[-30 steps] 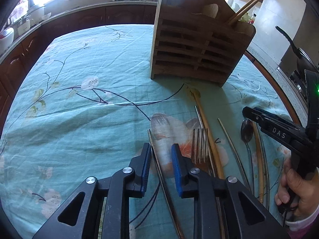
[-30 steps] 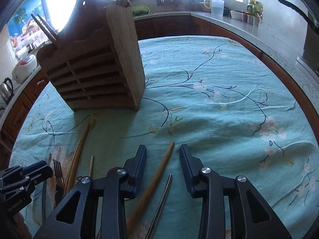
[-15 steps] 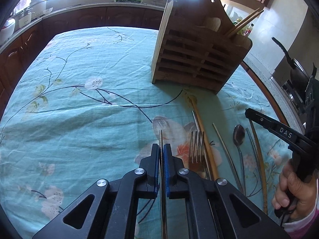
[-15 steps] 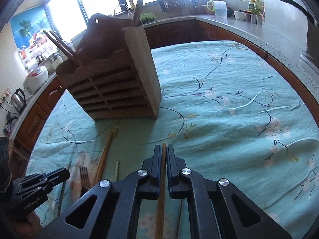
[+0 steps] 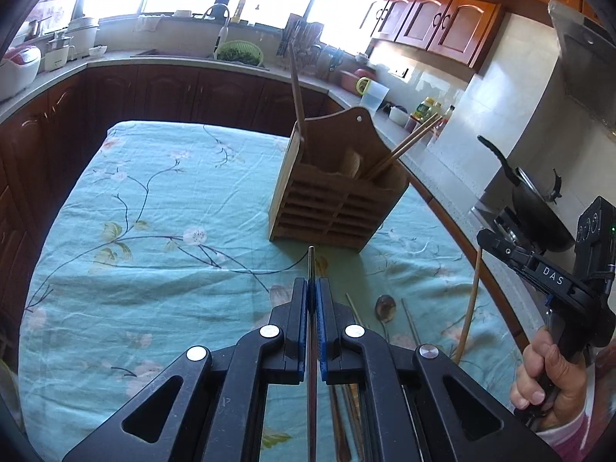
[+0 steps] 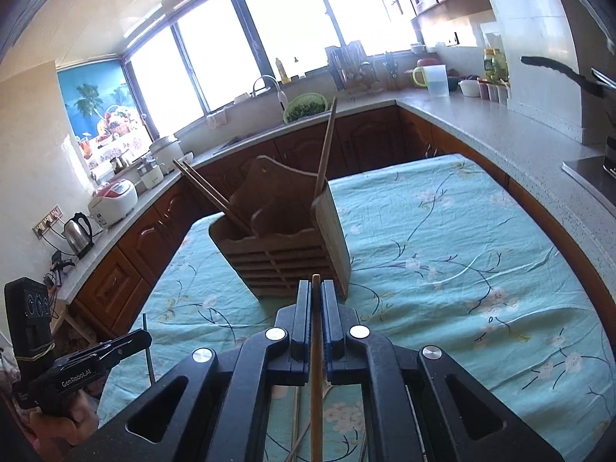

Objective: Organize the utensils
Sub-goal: 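Carry both chopsticks up and lower them into the wooden caddy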

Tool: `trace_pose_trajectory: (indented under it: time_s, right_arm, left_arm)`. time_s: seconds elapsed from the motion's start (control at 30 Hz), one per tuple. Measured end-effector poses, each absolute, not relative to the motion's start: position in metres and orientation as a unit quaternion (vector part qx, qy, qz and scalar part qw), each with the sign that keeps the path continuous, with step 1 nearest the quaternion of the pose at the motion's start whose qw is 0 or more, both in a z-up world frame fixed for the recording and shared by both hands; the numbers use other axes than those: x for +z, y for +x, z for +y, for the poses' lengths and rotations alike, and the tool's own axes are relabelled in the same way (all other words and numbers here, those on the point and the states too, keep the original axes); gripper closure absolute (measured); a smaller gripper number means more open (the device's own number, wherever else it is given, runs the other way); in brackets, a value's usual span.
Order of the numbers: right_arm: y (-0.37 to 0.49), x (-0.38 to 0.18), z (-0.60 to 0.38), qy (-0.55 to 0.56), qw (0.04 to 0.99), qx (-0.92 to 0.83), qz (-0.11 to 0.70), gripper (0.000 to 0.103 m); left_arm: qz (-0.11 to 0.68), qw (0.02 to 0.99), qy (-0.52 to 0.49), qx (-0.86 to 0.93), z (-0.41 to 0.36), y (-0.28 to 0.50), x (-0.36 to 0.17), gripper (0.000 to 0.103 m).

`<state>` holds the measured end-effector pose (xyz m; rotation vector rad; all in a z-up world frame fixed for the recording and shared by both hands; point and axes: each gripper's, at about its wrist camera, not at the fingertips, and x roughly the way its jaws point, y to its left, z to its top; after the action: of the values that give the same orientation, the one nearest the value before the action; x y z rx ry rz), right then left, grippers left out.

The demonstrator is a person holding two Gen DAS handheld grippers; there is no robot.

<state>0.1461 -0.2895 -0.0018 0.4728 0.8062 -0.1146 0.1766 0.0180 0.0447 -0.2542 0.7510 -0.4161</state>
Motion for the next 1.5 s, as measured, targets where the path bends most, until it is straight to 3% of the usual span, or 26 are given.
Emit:
trace_pose_trajectory:
  time_s: [0.37, 0.8, 1.27, 1.5]
  right_arm:
    - [0.138, 0.060, -0.301, 0.226, 0.921, -0.054, 0.312, 0.098]
    - [0.143, 0.071, -0.313, 0.231, 0.927, -0.065, 0.289, 0.098]
    - [0.192, 0.112, -0.340, 0.221, 0.949, -0.087, 0.208, 0.098]
    - [0.235, 0.105, -0.351, 0.210, 0.951, -0.105, 0.200, 0.098]
  left_arm:
    - [0.312, 0.917, -0.131, -0.212, 0.037, 0.149, 0.085, 0.100]
    - [0.281, 0.927, -0.132, -0.209, 0.040, 0.163, 0.102, 0.100]
    - [0.185, 0.952, -0.139, -0.198, 0.029, 0.217, 0.150, 0.100]
    - [0.158, 0.961, -0.144, -0.176, 0.015, 0.265, 0.140, 0.100]
